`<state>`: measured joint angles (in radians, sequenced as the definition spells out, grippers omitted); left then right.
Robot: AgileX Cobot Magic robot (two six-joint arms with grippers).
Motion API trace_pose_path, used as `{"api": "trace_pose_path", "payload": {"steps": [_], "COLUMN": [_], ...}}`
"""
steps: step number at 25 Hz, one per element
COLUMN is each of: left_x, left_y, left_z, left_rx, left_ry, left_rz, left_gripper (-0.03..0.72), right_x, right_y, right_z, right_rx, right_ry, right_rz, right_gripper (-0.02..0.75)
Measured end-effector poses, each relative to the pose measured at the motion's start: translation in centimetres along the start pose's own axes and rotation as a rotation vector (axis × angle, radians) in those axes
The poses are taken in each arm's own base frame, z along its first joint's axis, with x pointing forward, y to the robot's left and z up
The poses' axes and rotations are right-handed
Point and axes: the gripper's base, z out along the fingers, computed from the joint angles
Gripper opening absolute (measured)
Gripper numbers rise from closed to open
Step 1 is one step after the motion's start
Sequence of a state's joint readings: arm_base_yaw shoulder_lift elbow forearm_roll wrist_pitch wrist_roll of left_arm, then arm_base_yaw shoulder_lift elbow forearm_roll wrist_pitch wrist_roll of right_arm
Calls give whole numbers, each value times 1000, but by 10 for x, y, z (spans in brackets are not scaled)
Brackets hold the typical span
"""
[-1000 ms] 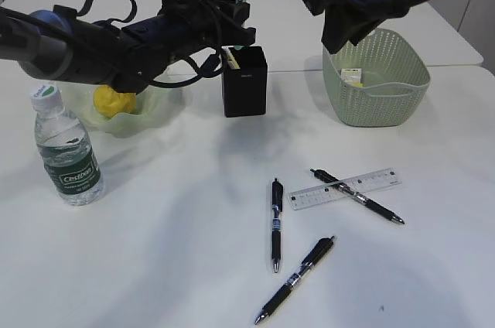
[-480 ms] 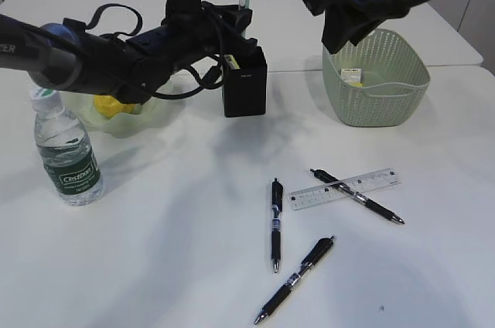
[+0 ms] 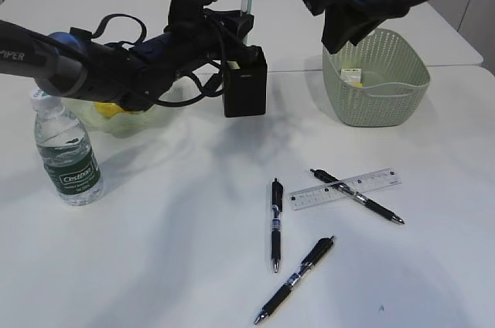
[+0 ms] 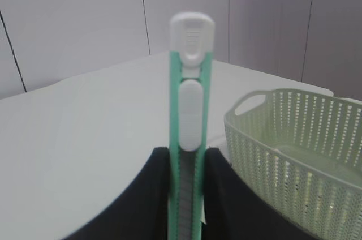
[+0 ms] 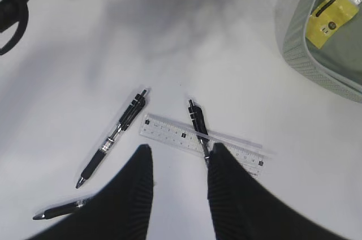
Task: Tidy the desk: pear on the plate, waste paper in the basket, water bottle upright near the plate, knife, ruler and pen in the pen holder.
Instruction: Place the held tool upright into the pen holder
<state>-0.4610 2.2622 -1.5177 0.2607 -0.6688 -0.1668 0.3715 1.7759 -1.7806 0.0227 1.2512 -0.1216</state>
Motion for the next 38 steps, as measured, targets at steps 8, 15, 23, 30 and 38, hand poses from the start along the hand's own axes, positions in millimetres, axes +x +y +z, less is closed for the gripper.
{"api": "trace_pose_path", "payload": {"steps": [8, 15, 23, 30, 38], "left_x": [9, 18, 24, 28, 26], "left_y": [0, -1, 10, 15, 14], "left_z": [1, 2, 1, 1, 1], "left_rx": [1, 4, -22, -40, -38], "left_ry": [14, 24, -9, -42, -63], "left_rz": [2, 1, 18, 1, 2], "left_gripper": [117, 121, 125, 127, 130], "right_x": [0, 0, 0, 0, 0], "right_y": [0, 0, 0, 0, 0], "right_z": [0, 0, 0, 0, 0], "right_rx": [0, 0, 0, 0, 0], "right_ry": [0, 0, 0, 0, 0], "right_rz": [0, 0, -2, -2, -4], "right_gripper": [280, 280, 280, 280, 280]}}
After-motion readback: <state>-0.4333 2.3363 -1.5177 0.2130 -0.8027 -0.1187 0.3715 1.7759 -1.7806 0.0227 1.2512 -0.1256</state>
